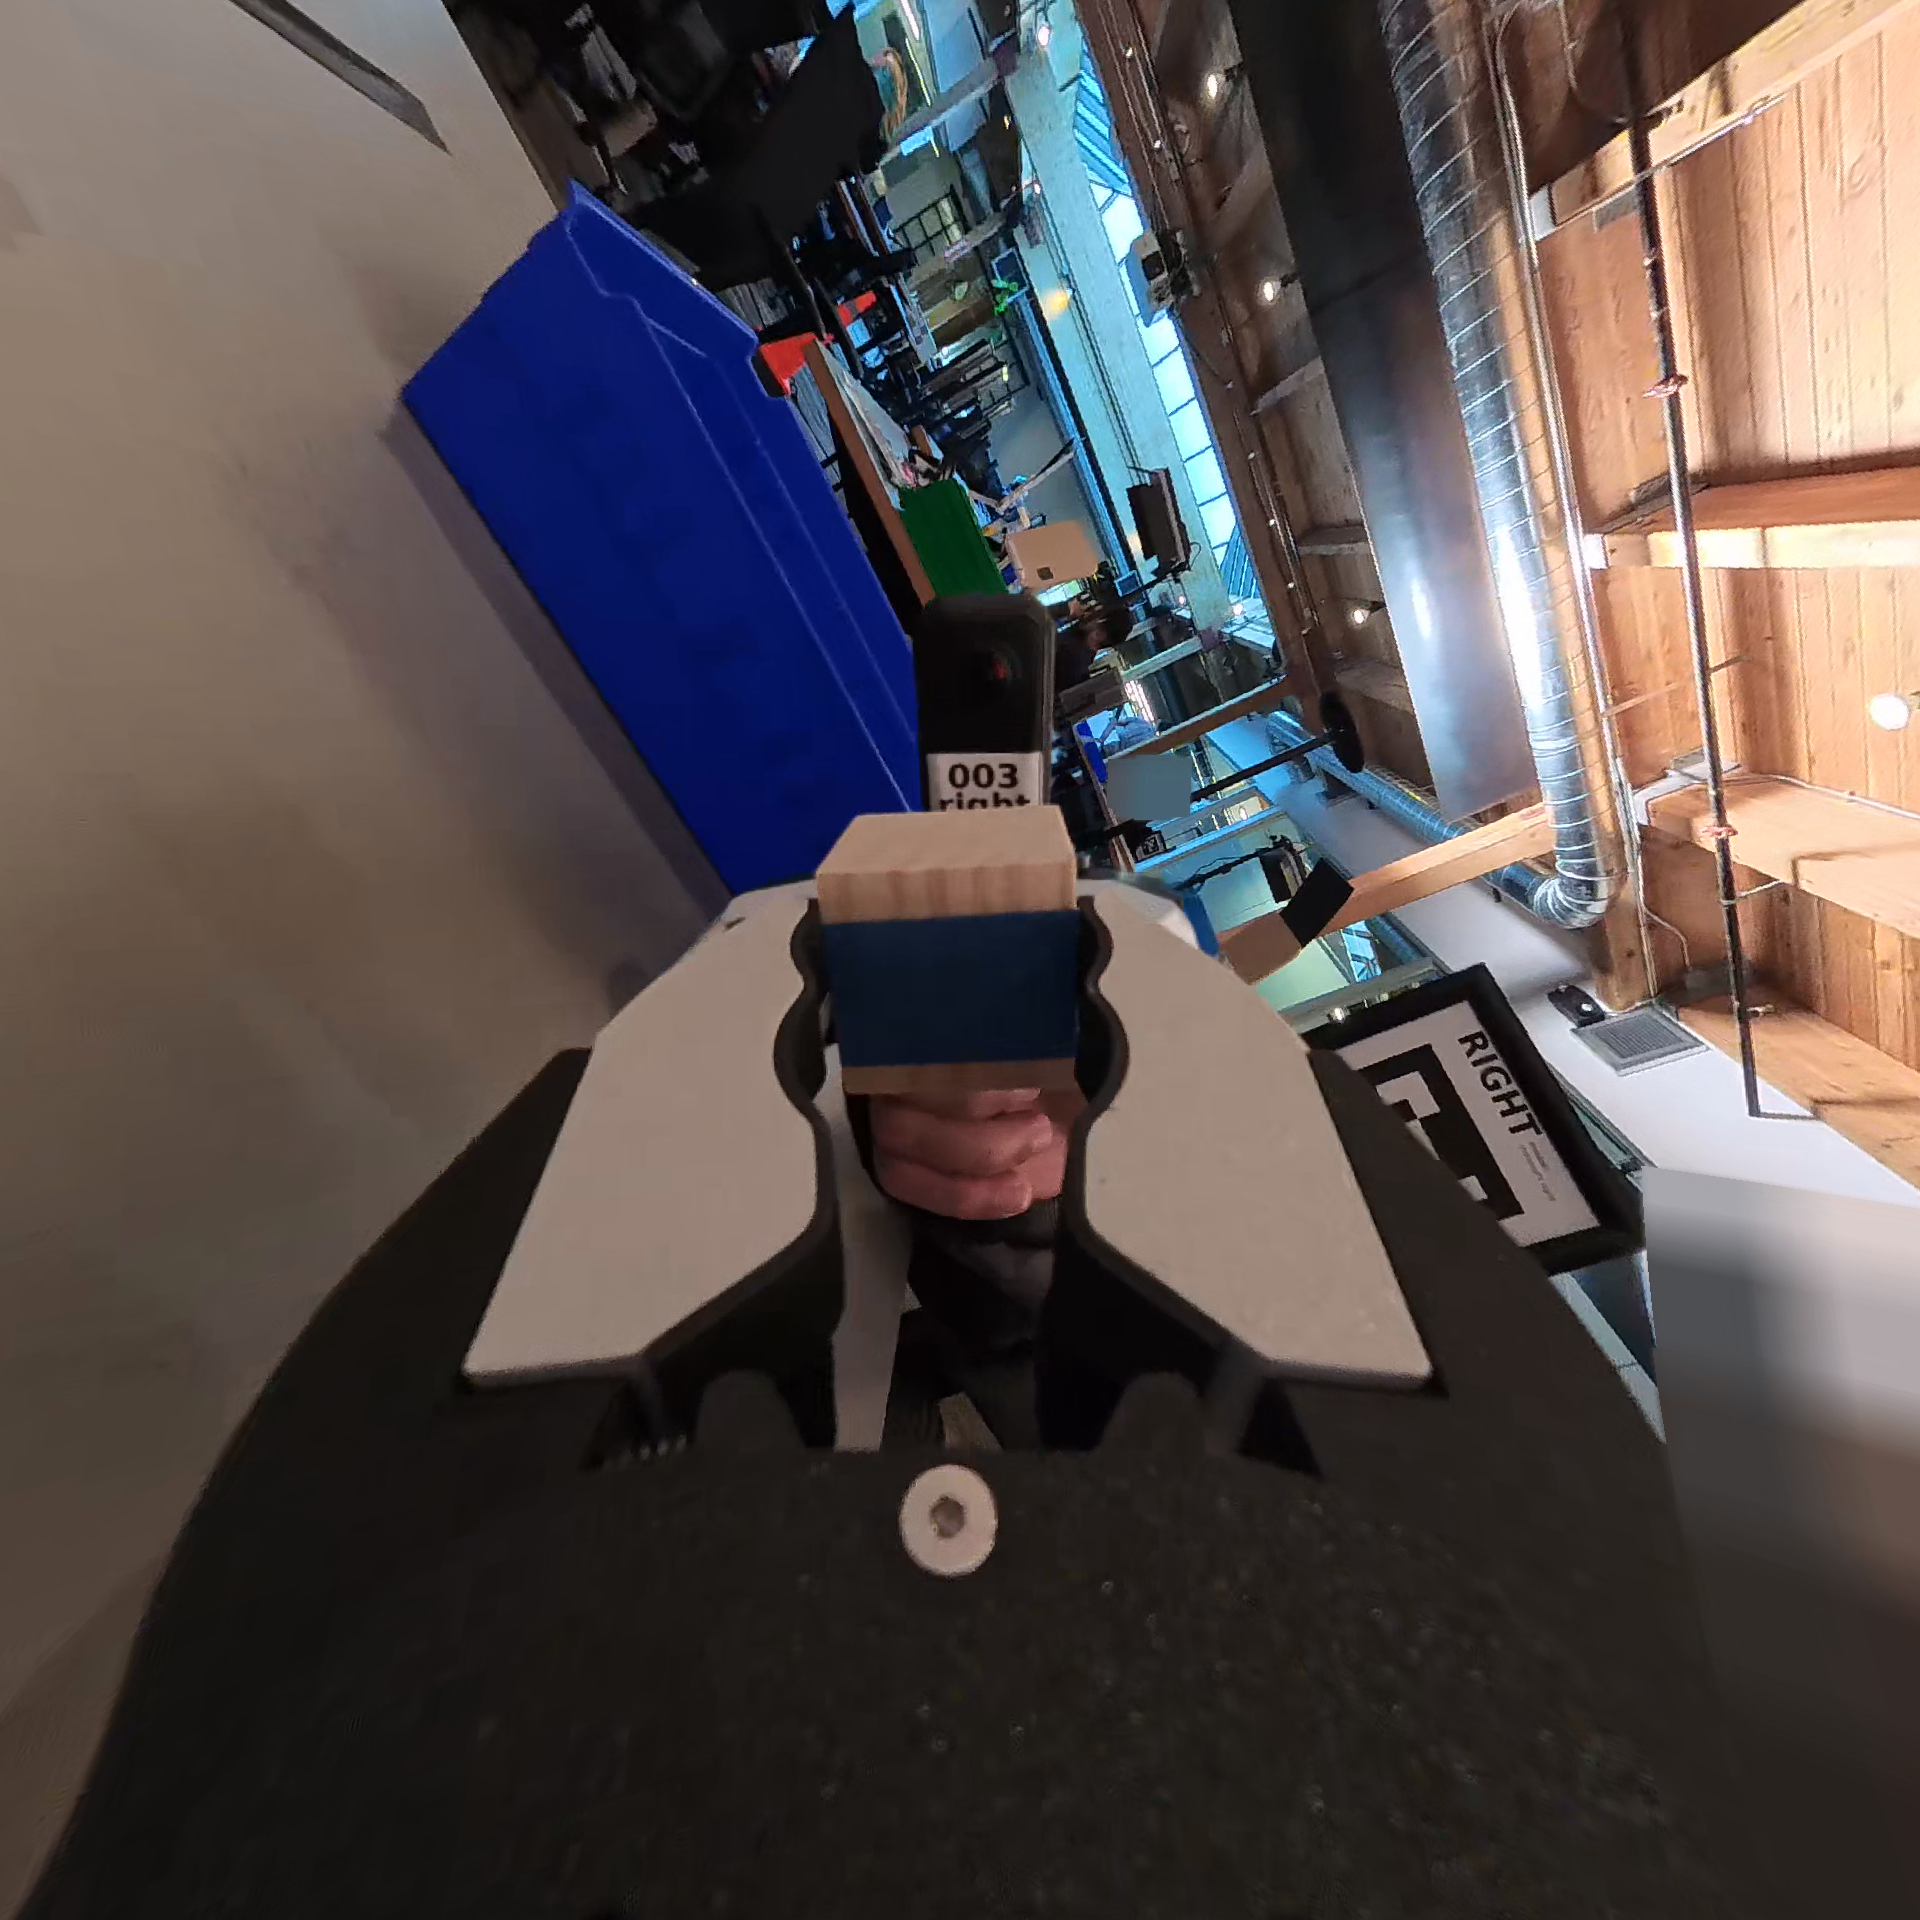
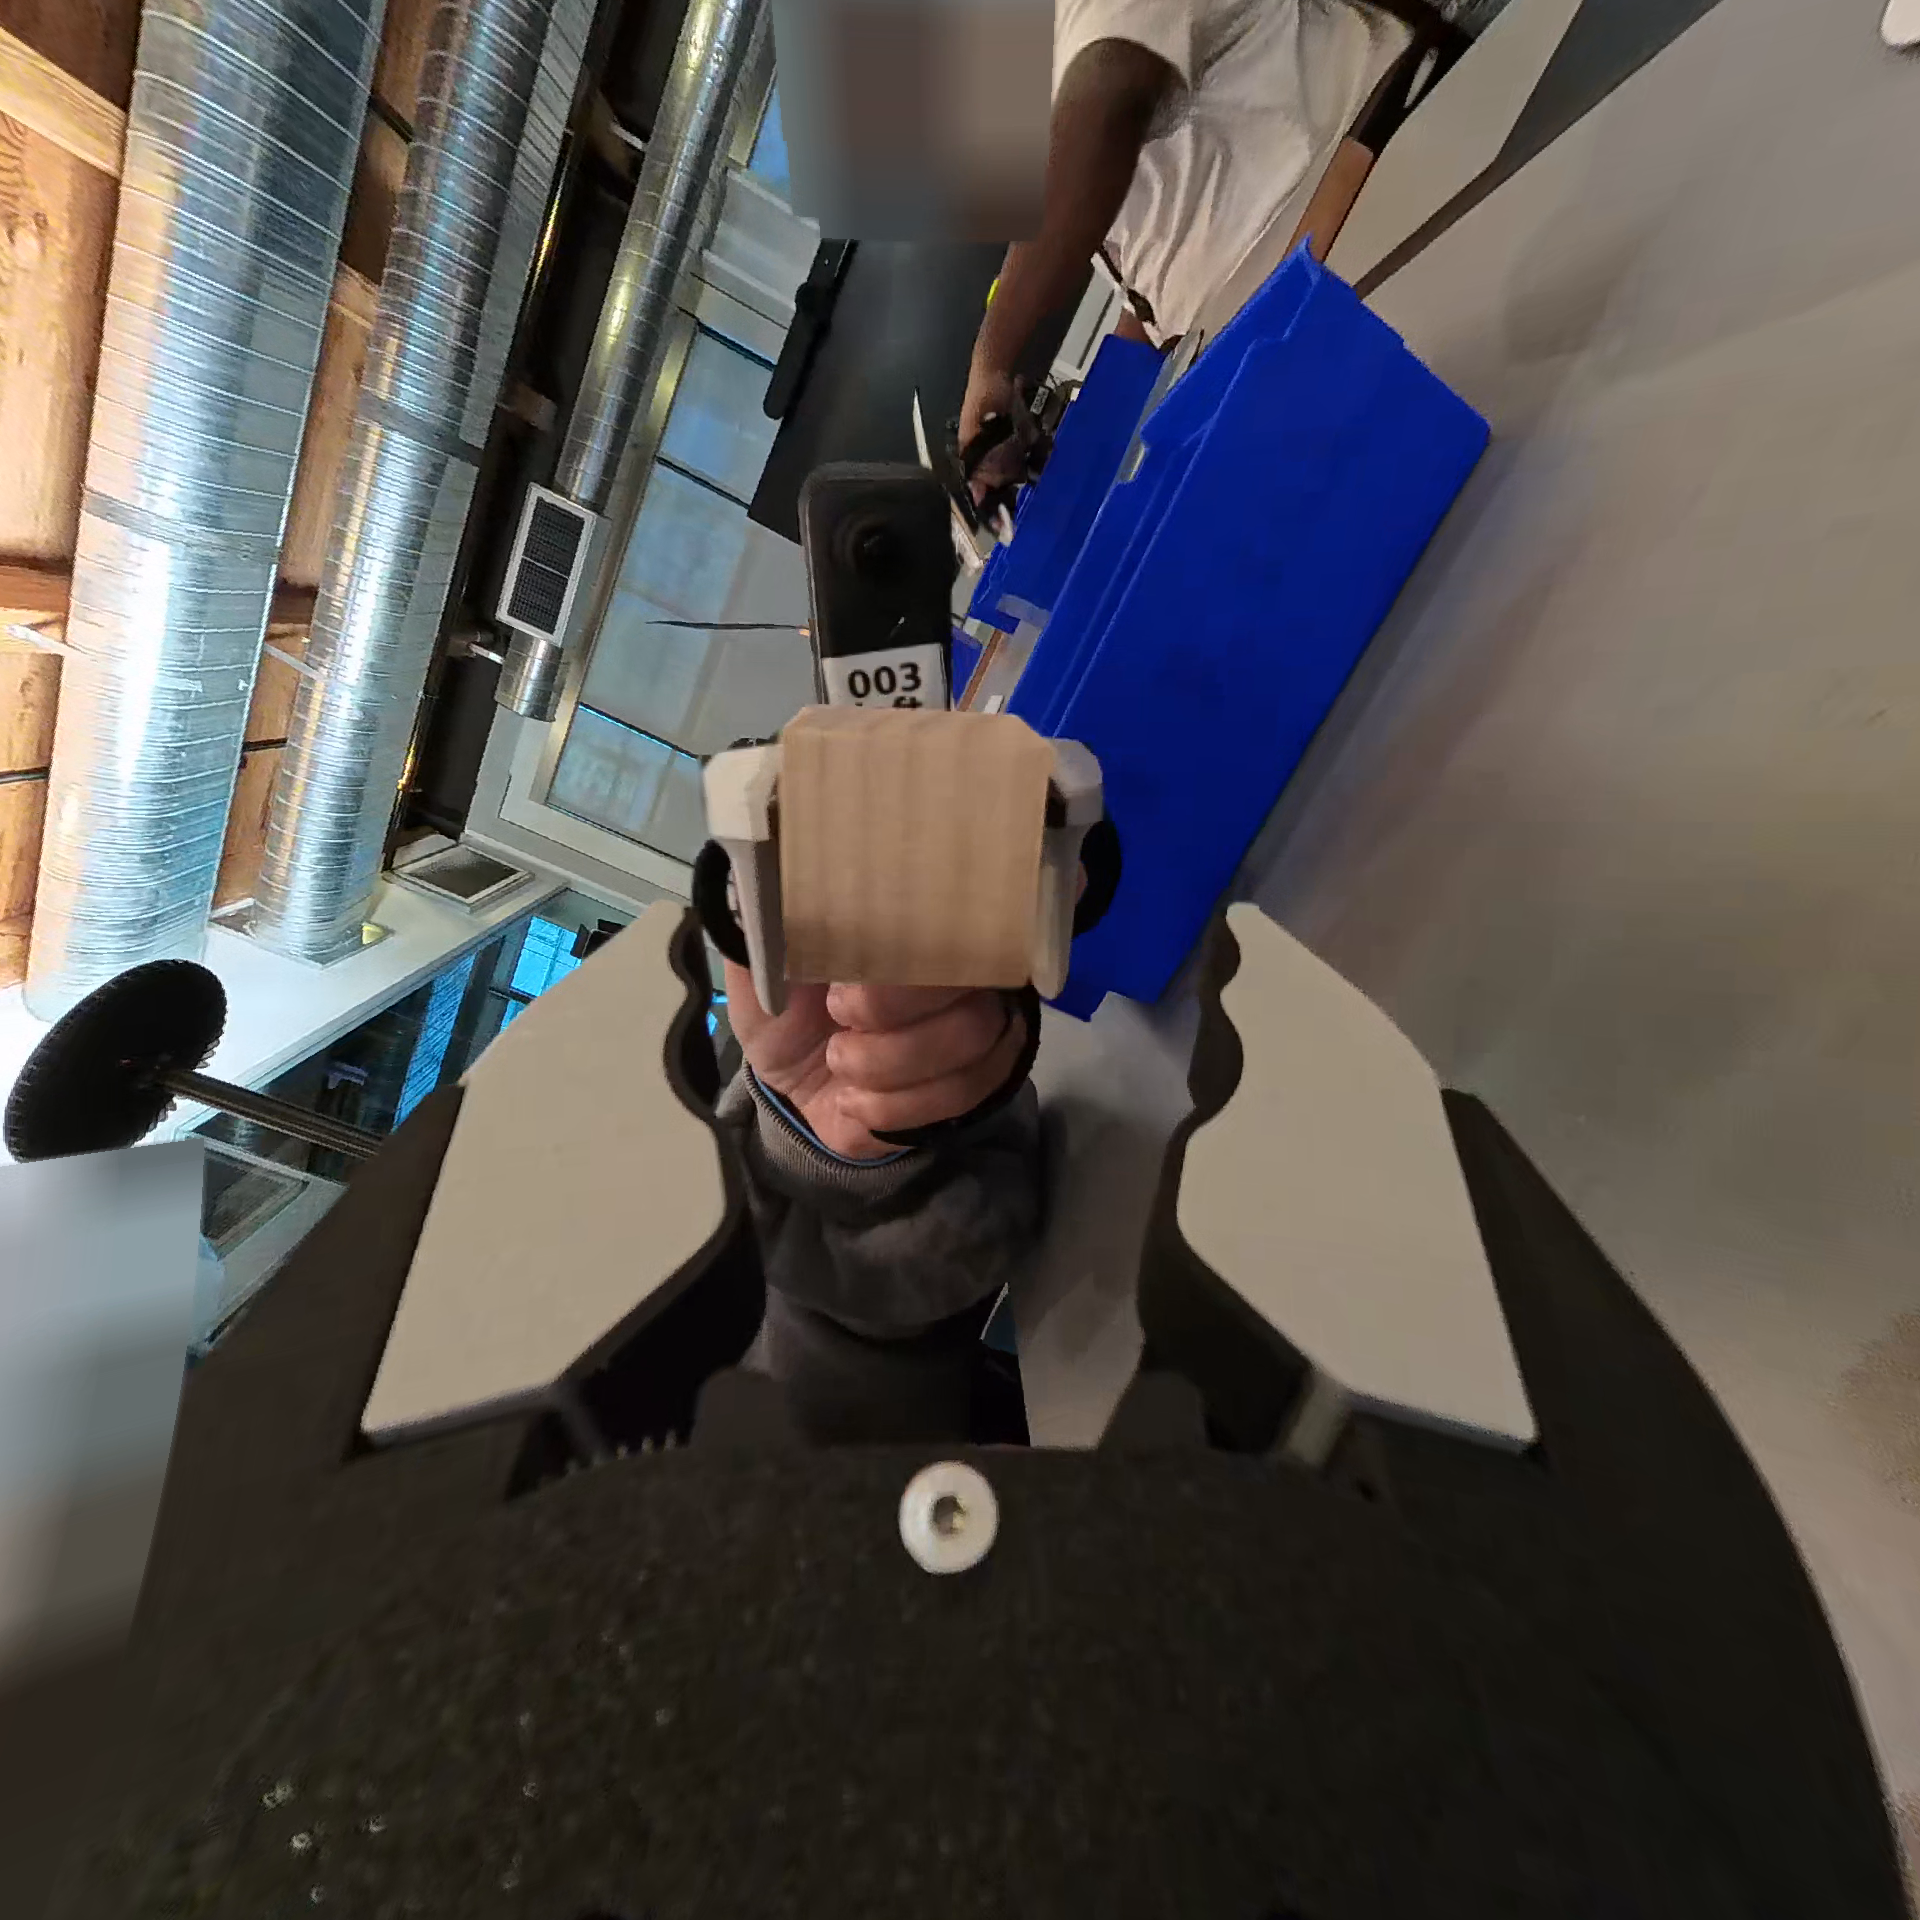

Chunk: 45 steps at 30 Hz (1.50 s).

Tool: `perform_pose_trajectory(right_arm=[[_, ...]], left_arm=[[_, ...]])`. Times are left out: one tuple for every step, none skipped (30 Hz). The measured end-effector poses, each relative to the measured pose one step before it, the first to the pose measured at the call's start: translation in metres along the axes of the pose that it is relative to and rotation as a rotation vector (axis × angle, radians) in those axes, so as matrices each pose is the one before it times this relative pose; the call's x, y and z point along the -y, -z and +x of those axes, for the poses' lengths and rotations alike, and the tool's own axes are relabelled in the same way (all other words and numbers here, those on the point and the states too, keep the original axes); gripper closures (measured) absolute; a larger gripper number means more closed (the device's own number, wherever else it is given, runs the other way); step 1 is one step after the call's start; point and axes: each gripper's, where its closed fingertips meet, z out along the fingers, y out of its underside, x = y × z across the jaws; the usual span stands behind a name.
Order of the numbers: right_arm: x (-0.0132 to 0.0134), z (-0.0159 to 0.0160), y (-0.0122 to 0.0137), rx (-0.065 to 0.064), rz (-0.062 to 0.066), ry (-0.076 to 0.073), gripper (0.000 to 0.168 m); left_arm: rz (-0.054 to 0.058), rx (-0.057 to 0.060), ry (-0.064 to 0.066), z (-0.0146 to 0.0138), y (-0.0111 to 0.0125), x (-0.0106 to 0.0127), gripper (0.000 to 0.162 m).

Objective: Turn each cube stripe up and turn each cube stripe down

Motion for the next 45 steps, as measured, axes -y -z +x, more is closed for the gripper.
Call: perform_pose_trajectory(right_arm=[[-0.00147, 0.00208, -0.00114, -0.0022, -0.0004, -0.0023, 0.080], [-0.00045, 0.00075, -0.00002, 0.0061, 0.0015, -0.0004, 0.088], [-0.00107, -0.00700, 0.00231, 0.0543, -0.0133, 0.0005, 0.122], [-0.00240, 0.00183, 0.00132, -0.0138, -0.0216, -0.0238, 0.123], [-0.00121, 0.00041, 0.00168, -0.0029, -0.0112, 0.0033, 0.123], [0.00022, 0.00039, 0.00216, -0.0047, 0.0023, 0.0083, 0.123], [-0.00088, 0.00017, 0.00127, -0.0036, -0.0019, 0.0077, 0.123], [-0.00081, -0.00062, 0.00050, 0.0020, -0.0013, 0.0029, 0.123], [0.00033, -0.00183, 0.00047, 0.0091, 0.0054, -0.0008, 0.123], [0.00061, -0.00114, 0.00078, 0.0028, 0.0030, -0.0031, 0.123], [0.00046, -0.00127, 0.00118, 0.0002, -0.0037, 0.0011, 0.123], [0.00105, -0.00235, 0.00185, 0.0018, 0.0001, 0.0035, 0.123], [0.00212, -0.00336, 0.00262, 0.0029, 0.0057, 0.0066, 0.123], [0.00230, -0.00384, 0.00325, 0.0012, 0.0045, 0.0098, 0.123], [0.00302, -0.00448, 0.00386, -0.0008, 0.0060, 0.0123, 0.123], [0.00398, -0.00525, 0.00477, -0.0015, 0.0097, 0.0184, 0.123], [0.00435, -0.00549, 0.00509, -0.0048, 0.0092, 0.0261, 0.123], [0.00443, -0.00487, 0.00548, -0.0105, 0.0027, 0.0270, 0.123], [0.00512, -0.00488, 0.00598, -0.0116, 0.0027, 0.0290, 0.123], [0.00614, -0.00516, 0.00691, -0.0118, 0.0076, 0.0330, 0.123], [0.00706, -0.00455, 0.00850, -0.0166, 0.0099, 0.0361, 0.123], [0.00836, -0.00290, 0.01080, -0.0266, 0.0086, 0.0424, 0.123], [0.01096, 0.00066, 0.01427, -0.0484, 0.0115, 0.0533, 0.123], [0.01439, 0.00610, 0.01821, -0.0787, 0.0317, 0.0635, 0.123], [0.01634, 0.01285, 0.02140, -0.1093, 0.0449, 0.0613, 0.123], [0.01574, 0.01947, 0.02230, -0.1326, 0.0462, 0.0544, 0.123], [0.01238, 0.02441, 0.02026, -0.1443, 0.0346, 0.0484, 0.123], [0.00702, 0.02528, 0.01532, -0.1319, 0.0128, 0.0435, 0.123], [0.00009, 0.02375, 0.00892, -0.1108, -0.0173, 0.0350, 0.123], [-0.00593, 0.01990, 0.00262, -0.0847, -0.0442, 0.0245, 0.123], [-0.01004, 0.01631, -0.00273, -0.0722, -0.0606, 0.0210, 0.122], [-0.01217, 0.01320, -0.00674, -0.0664, -0.0674, 0.0236, 0.122], [-0.01239, 0.01079, -0.00988, -0.0624, -0.0656, 0.0208, 0.122], [-0.01186, 0.00769, -0.01230, -0.0525, -0.0660, 0.0202, 0.122], [-0.01040, 0.00337, -0.01362, -0.0331, -0.0647, 0.0225, 0.122], [-0.00830, 0.00023, -0.01444, -0.0185, -0.0593, 0.0216, 0.122], [-0.00560, -0.00262, -0.01437, -0.0073, -0.0521, 0.0251, 0.122], [-0.00393, -0.00274, -0.01314, -0.0125, -0.0521, 0.0303, 0.122], [-0.00269, -0.00239, -0.01101, -0.0207, -0.0516, 0.0354, 0.122], [-0.00087, -0.00286, -0.00783, -0.0240, -0.0440, 0.0407, 0.122], [0.00209, -0.00273, -0.00494, -0.0260, -0.0183, 0.0352, 0.122], [0.00310, -0.00186, -0.00326, -0.0230, -0.0061, 0.0190, 0.122], [0.00105, -0.00148, -0.00322, -0.0104, -0.0103, 0.0002, 0.122], [-0.00157, -0.00149, -0.00390, 0.0055, -0.0193, -0.0135, 0.122], [-0.00303, -0.00001, -0.00447, 0.0118, -0.0213, -0.0195, 0.122]], left_arm=[[-0.0100, -0.0037, 0.0037, 0.00024, -0.00244, -0.00244, 0.118], [-0.0114, 0.0052, 0.0025, -0.00110, -0.00274, -0.00288, 0.118], [-0.0079, 0.0290, -0.0006, -0.00452, -0.00197, -0.00239, 0.118], [-0.0070, -0.0004, -0.0071, -0.00044, -0.00129, -0.00166, 0.118], [-0.0104, -0.0025, 0.0007, -0.00022, -0.00118, -0.00196, 0.118], [-0.0186, 0.0002, -0.0020, -0.00052, -0.00107, -0.00255, 0.118], [-0.0147, -0.0015, -0.0029, 0.00009, -0.00083, -0.00165, 0.118], [-0.0073, -0.0056, -0.0064, 0.00125, -0.00030, -0.00032, 0.117], [-0.0007, -0.0172, -0.0040, 0.00333, 0.00068, 0.00085, 0.115], [0.0175, -0.0234, -0.0003, 0.00484, 0.00263, 0.00361, 0.104], [0.0331, -0.0082, -0.0050, 0.00362, 0.00478, 0.00540, 0.090], [0.0440, 0.0042, -0.0220, 0.00263, 0.00691, 0.00661, 0.083], [0.0473, 0.0247, -0.0345, -0.00031, 0.00821, 0.00629, 0.081], [0.0483, 0.0479, -0.0386, -0.00414, 0.00837, 0.00449, 0.079], [0.0544, 0.0573, -0.0431, -0.00588, 0.00796, 0.00074, 0.078], [0.0451, 0.0687, -0.0541, -0.00716, 0.00667, -0.00704, 0.078], [0.0037, 0.0698, -0.0617, -0.00672, 0.00418, -0.01683, 0.077], [-0.0479, 0.0395, -0.0591, -0.00158, 0.00184, -0.02416, 0.071], [-0.0597, 0.0034, -0.0519, 0.00477, 0.00163, -0.02437, 0.065], [-0.0306, 0.0019, -0.0545, 0.00630, 0.00288, -0.01908, 0.065], [-0.0258, 0.0107, -0.0511, 0.00537, 0.00343, -0.01572, 0.066], [-0.0317, 0.0000, -0.0428, 0.00610, 0.00317, -0.01228, 0.066], [-0.0123, -0.0028, -0.0295, 0.00559, 0.00329, -0.00572, 0.066], [0.0176, -0.0060, -0.0154, 0.00490, 0.00345, 0.00103, 0.070], [0.0195, -0.0150, -0.0049, 0.00450, 0.00222, 0.00332, 0.075], [0.0047, -0.0158, 0.0012, 0.00323, 0.00007, 0.00201, 0.074], [-0.0079, -0.0076, 0.0011, 0.00110, -0.00109, -0.00048, 0.074], [-0.0149, 0.0011, -0.0046, -0.00091, -0.00177, -0.00256, 0.074], [-0.0172, 0.0047, -0.0095, -0.00205, -0.00220, -0.00354, 0.074], [-0.0207, 0.0095, -0.0067, -0.00309, -0.00275, -0.00414, 0.075], [-0.0279, 0.0080, 0.0038, -0.00316, -0.00326, -0.00463, 0.076], [-0.0233, -0.0005, 0.0152, -0.00180, -0.00317, -0.00346, 0.078], [-0.0084, -0.0175, 0.0212, 0.00095, -0.00246, -0.00140, 0.078], [0.0001, -0.0239, 0.0218, 0.00228, -0.00152, -0.00090, 0.078], [-0.0016, -0.0157, 0.0176, 0.00152, -0.00113, -0.00164, 0.078], [-0.0060, -0.0046, 0.0084, 0.00032, -0.00071, -0.00215, 0.079], [-0.0052, 0.0054, -0.0004, -0.00083, -0.00035, -0.00176, 0.079], [-0.0035, 0.0092, -0.0042, -0.00100, -0.00011, -0.00105, 0.079], [-0.0012, 0.0056, -0.0059, -0.00028, 0.00025, -0.00034, 0.079], [0.0012, 0.0036, -0.0052, 0.00006, 0.00035, 0.00024, 0.079], [0.0013, 0.0039, -0.0037, -0.00020, 0.00036, 0.00035, 0.079], [-0.0012, 0.0044, -0.0019, -0.00047, 0.00020, 0.00002, 0.079], [-0.0017, 0.0029, -0.0003, -0.00042, -0.00008, -0.00012, 0.079], [-0.0010, -0.0009, 0.0018, -0.00014, -0.00008, -0.00018, 0.079], [-0.0024, -0.0034, 0.0037, 0.00030, -0.00018, -0.00026, 0.079]])
